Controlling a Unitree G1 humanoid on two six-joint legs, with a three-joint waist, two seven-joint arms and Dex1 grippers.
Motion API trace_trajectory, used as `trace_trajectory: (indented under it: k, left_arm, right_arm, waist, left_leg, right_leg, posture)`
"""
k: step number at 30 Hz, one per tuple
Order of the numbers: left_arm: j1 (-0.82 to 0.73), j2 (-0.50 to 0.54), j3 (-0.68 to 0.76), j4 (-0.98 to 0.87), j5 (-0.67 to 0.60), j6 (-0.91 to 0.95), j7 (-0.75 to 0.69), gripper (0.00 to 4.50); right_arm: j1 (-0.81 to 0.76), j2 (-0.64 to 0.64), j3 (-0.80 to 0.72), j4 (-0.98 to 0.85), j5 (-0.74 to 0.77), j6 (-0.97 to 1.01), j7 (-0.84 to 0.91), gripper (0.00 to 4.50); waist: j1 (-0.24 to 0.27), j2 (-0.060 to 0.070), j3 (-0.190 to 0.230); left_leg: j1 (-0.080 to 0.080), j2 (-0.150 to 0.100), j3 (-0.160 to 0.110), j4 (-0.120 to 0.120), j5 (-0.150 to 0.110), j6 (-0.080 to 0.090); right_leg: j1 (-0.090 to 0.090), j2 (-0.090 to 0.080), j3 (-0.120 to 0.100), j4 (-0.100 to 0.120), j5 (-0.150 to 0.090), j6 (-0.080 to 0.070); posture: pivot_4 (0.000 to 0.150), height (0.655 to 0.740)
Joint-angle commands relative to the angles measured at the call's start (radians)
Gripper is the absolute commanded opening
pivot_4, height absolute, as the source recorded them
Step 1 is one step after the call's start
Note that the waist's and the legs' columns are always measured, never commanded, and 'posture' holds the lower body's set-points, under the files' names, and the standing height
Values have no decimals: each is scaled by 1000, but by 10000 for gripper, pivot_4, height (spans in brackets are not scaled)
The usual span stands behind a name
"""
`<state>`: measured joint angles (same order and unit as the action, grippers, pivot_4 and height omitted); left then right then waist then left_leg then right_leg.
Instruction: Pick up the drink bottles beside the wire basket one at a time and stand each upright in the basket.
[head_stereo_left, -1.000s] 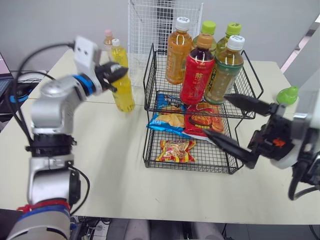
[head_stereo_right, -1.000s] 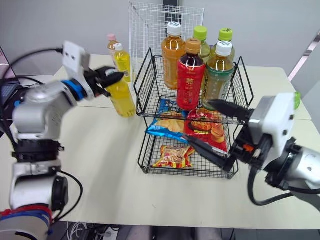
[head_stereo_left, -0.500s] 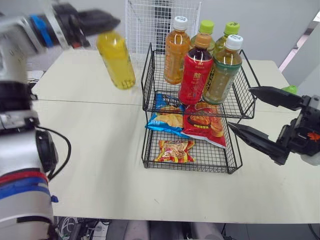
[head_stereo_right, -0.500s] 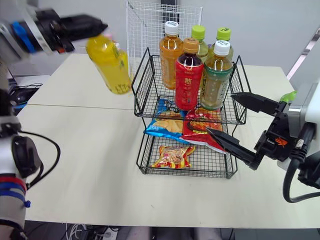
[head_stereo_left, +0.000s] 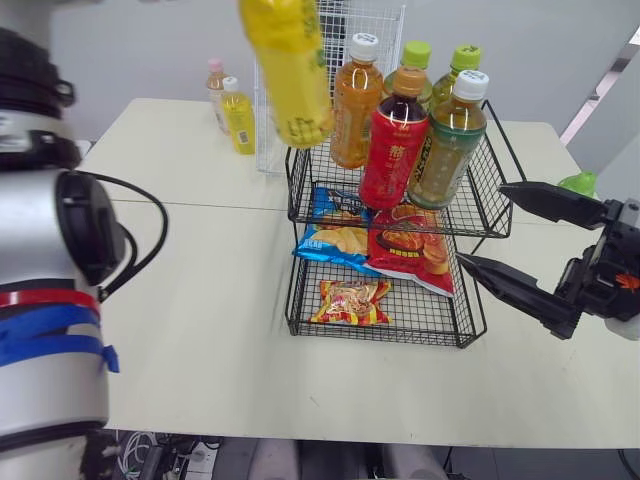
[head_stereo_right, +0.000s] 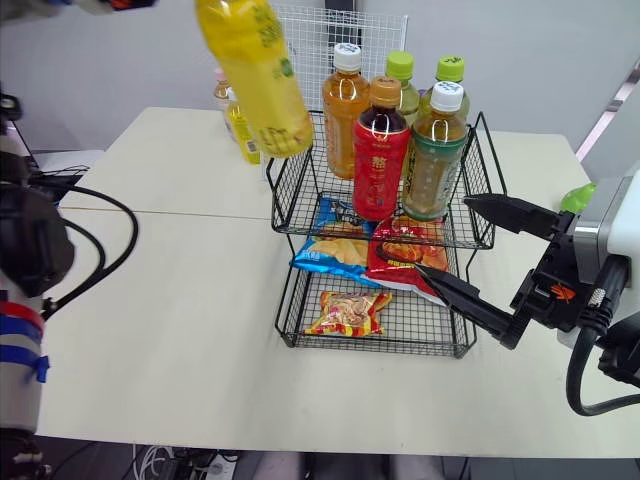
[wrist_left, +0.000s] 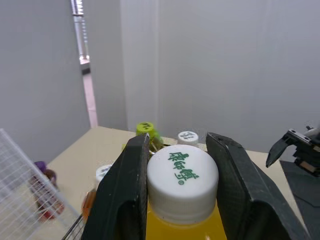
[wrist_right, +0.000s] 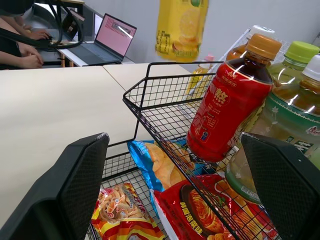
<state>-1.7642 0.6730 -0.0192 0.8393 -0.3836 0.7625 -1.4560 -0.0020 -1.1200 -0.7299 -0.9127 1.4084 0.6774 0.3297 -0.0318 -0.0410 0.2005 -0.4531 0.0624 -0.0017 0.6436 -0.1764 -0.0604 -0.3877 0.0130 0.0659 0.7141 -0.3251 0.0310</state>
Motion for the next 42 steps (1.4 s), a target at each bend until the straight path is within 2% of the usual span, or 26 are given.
trace_trajectory:
  k: [1, 5, 13, 26, 28, 36, 42]
  left_arm:
    - [-11, -35, -6, -14, 31, -112, -12, 13714]
    - [30, -79, -34, -7, 73, -210, -32, 13714]
    - [101, -158, -17, -5, 78, -244, 9, 13714]
    - [152, -190, -32, -15, 95, -253, 6, 13714]
    - [154, -182, -35, -16, 95, -254, -18, 20881]
    - [143, -153, -29, -12, 101, -267, -54, 44787]
    - [139, -103, -11, -38, 86, -254, -85, 44787]
  right_arm:
    - [-15, -13, -16, 3, -4, -19, -7, 45000]
    - [-19, -16, -15, 1, 0, -18, -15, 45000]
    - [-26, -20, -13, -1, 4, -19, -29, 45000]
    - [-20, -23, -32, -7, 19, -14, -37, 45000]
    - [-17, -25, -37, -6, 18, -11, -35, 45000]
    - [-16, -25, -34, -1, 9, -12, -27, 45000]
    - [-17, -28, -34, 3, -11, -9, -17, 45000]
  waist:
    - [0, 0, 0]
    - [-7, 1, 0]
    - [-2, 0, 0]
    - [-1, 1, 0]
    - [-1, 1, 0]
    - [-1, 1, 0]
    - [-1, 1, 0]
  left_leg:
    - [0, 0, 0, 0, 0, 0]
    - [1, 0, 1, -1, 0, 0]
    - [0, 0, 1, -1, 0, 0]
    - [0, 0, 1, 0, 0, 0]
    - [0, 0, 1, 0, 0, 0]
    - [0, 0, 1, 0, 0, 0]
    - [0, 0, 1, 0, 0, 0]
  right_leg:
    - [0, 0, 0, 0, 0, 0]
    - [-1, 1, 2, 0, 1, -1]
    - [-1, 1, 1, 0, 1, -1]
    - [0, 0, 1, 0, 1, -1]
    - [0, 0, 1, 0, 1, -1]
    - [0, 1, 1, 1, 1, -2]
    - [0, 1, 1, 1, 1, -2]
  posture:
    - [1500, 7360]
    - [1500, 7360]
    - [1500, 7360]
    - [1500, 7360]
    - [1500, 7360]
    - [1500, 7360]
    - [1500, 7360]
